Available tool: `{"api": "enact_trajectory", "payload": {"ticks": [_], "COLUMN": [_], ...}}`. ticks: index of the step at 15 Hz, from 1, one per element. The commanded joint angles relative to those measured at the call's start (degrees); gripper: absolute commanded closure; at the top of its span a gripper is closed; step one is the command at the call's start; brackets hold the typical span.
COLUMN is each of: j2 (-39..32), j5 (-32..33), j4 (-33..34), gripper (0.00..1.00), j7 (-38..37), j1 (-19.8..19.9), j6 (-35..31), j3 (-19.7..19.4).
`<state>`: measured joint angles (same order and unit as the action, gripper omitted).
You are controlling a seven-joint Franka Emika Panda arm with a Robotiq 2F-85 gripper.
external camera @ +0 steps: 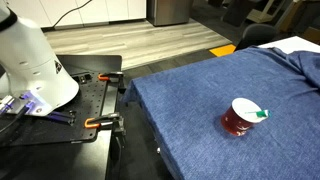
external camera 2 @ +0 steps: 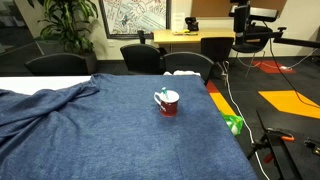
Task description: Place the marker on the table
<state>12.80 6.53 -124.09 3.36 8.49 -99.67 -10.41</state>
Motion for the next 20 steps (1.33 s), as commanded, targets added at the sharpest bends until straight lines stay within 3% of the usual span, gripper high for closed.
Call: {"api": "enact_trajectory", "payload": {"ticks": [1,8,20], "j2": [-0.08,-0.60,-5.60], "j5": [-0.06,-0.06,-1.15], "j4": [0.10,0.10,2.15], "gripper": [0.00,0.00,0.00], "j7": [0.07,0.07,-4.73], "j1": [0.28,0.28,-0.53], "j6": [0.10,0.09,-7.14], "j3": [0.24,0.25,1.39]}}
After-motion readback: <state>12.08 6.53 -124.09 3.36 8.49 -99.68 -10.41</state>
